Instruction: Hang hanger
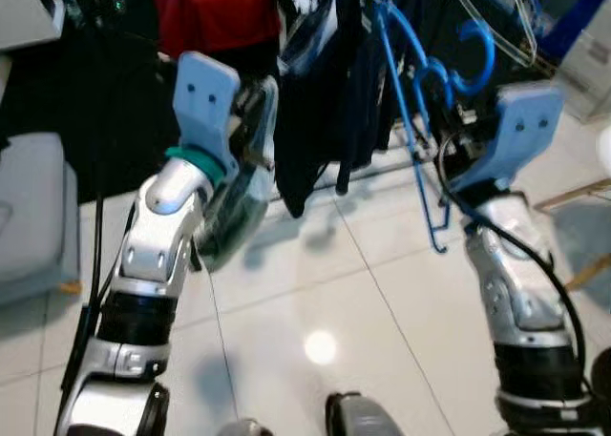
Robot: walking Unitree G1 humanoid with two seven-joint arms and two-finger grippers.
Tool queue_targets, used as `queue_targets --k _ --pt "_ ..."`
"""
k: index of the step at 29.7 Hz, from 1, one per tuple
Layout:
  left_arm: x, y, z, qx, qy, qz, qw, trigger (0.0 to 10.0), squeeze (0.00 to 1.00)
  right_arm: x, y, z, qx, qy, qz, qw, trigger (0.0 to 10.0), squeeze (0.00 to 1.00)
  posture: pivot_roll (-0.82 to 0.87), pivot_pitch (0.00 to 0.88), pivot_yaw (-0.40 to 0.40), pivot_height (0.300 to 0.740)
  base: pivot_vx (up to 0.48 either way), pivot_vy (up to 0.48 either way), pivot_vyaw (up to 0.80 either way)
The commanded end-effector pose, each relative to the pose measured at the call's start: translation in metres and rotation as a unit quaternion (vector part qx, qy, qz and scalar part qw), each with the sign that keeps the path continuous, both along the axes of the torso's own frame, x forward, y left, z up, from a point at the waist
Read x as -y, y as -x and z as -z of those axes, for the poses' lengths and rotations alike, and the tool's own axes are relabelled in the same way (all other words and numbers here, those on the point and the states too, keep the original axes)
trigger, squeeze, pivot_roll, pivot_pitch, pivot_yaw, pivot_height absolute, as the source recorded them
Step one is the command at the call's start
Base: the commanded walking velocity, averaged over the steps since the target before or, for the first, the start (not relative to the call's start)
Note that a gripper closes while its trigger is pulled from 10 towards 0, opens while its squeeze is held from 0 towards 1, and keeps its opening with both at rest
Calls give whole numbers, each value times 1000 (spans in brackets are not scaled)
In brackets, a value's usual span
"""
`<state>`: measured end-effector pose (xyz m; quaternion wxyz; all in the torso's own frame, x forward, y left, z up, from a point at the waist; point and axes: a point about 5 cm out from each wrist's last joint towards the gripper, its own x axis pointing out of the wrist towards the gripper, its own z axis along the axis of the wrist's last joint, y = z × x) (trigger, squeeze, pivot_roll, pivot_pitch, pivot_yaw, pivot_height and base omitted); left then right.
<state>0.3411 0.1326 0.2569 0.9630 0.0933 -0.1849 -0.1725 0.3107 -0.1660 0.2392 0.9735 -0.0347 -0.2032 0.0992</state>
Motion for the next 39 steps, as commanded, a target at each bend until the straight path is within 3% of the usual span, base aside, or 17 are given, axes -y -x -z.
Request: queue_targets --k 1,4,9,13,15,17,24,26,27,28,29,31,32,35,36,39 --pt "-12 0 5 -14 0 -23 1000 10000 0 -7 6 -1 0 12 -31 999 10000 0 -97 73 60 740 0 0 0" --pt "-24 2 8 -24 -25 -33 999 10000 0 -2 13 0 -8 43 -50 998 10000 0 -99 82 61 740 0 0 0" --pt "-28 4 14 -41 -37 -32 998 10000 0 -2 19 3 -18 59 -70 996 10000 0 -100 85 62 740 0 0 0" --pt "-27 6 25 -74 -28 -35 996 10000 0 -8 25 6 -30 67 -100 992 10000 0 -99 90 64 740 0 0 0" --pt "-25 9 32 -109 11 -45 993 10000 0 -15 29 10 -38 67 -120 990 10000 0 -100 92 64 740 0 0 0" --pt "-25 9 34 -118 21 -52 991 10000 0 -18 31 10 -40 60 -127 989 10000 0 -97 94 63 740 0 0 0" --pt "-25 6 28 -80 -7 -67 995 10000 0 -33 37 9 -46 45 -162 985 10000 0 -97 96 60 740 0 0 0" --pt "-29 0 26 -74 -12 -98 992 10000 0 -38 41 11 -51 49 -176 982 10000 0 -100 97 60 740 0 0 0" --pt "-37 -8 26 -76 -32 -148 986 10000 0 -40 46 12 -57 53 -189 979 10000 0 -103 100 60 740 0 0 0" --pt "-37 -8 26 -76 -32 -148 986 10000 0 -40 46 12 -57 53 -189 979 10000 0 -103 100 60 740 0 0 0" --pt "-47 -16 25 -69 -65 -191 977 10000 0 -42 53 13 -64 54 -202 976 10000 0 -112 107 63 740 0 0 0" --pt "-47 -16 25 -69 -65 -191 977 10000 0 -42 53 13 -64 54 -202 976 10000 0 -112 107 63 740 0 0 0" --pt "-63 -24 19 -46 -123 -234 963 10000 0 -40 66 15 -80 40 -217 972 10000 0 -116 117 69 740 0 0 0" --pt "-63 -24 19 -46 -123 -234 963 10000 0 -40 66 15 -80 40 -217 972 10000 0 -116 117 69 740 0 0 0" --pt "-76 -30 14 -32 -168 -247 954 10000 0 -38 79 19 -103 28 -235 966 10000 0 -116 123 75 740 0 0 0" --pt "-76 -30 14 -32 -168 -247 954 10000 0 -38 79 19 -103 28 -235 966 10000 0 -116 123 75 740 0 0 0"
